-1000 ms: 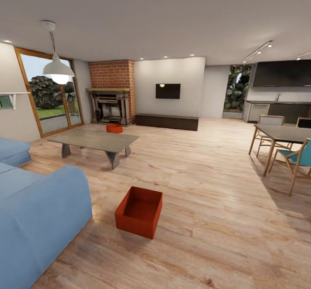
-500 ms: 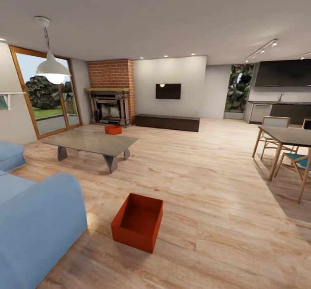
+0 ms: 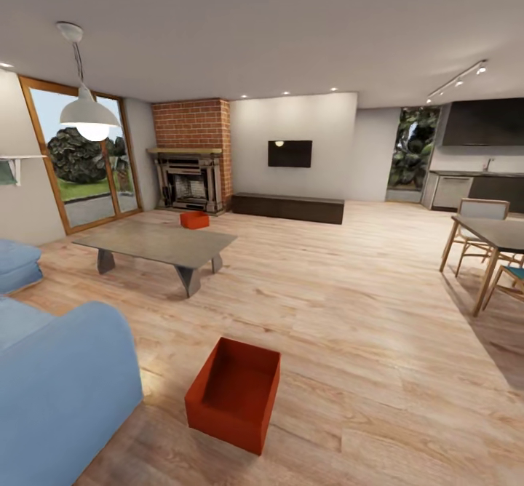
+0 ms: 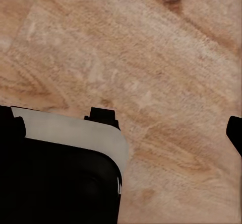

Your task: Move the two storage containers from the living room to the garage. In the garage, place one container on the floor and stack the other container on top of it (either order is fine).

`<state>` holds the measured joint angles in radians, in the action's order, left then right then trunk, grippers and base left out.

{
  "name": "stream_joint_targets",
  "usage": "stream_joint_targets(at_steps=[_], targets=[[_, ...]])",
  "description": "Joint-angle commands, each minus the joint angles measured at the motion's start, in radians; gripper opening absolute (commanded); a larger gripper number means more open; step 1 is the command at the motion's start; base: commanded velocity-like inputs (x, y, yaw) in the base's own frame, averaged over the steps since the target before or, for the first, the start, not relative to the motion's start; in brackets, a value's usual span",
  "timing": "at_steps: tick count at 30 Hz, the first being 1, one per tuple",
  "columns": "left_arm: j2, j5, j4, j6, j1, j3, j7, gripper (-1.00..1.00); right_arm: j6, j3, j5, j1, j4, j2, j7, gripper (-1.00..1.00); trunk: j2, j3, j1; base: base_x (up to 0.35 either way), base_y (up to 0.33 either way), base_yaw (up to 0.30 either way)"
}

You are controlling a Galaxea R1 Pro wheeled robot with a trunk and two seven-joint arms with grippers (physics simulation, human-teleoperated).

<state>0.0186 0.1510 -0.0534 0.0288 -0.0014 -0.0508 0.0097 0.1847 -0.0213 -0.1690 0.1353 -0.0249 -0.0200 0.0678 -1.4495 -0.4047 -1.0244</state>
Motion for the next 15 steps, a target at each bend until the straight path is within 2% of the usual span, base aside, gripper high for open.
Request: stream_joint_targets(at_steps=[1,5,15], targets=[[0.0,0.004,0.0,0.002,0.0,-0.004,0.001,1.0,0.004,-0.002,-0.009,0.002,-0.003,0.0,0.006,1.0,0.0,-0.001,-0.001,0.323,0.0,0.179],[0.0,0.004,0.0,0.002,0.0,-0.004,0.001,1.0,0.004,-0.002,-0.01,0.001,-0.003,-0.001,0.006,1.0,0.0,-0.001,-0.001,0.323,0.0,0.071],[0.0,0.004,0.0,0.002,0.0,-0.004,0.0,1.0,0.004,-0.002,-0.009,0.001,-0.003,-0.002,0.006,1.0,0.0,-0.001,-0.001,0.323,0.0,0.007]])
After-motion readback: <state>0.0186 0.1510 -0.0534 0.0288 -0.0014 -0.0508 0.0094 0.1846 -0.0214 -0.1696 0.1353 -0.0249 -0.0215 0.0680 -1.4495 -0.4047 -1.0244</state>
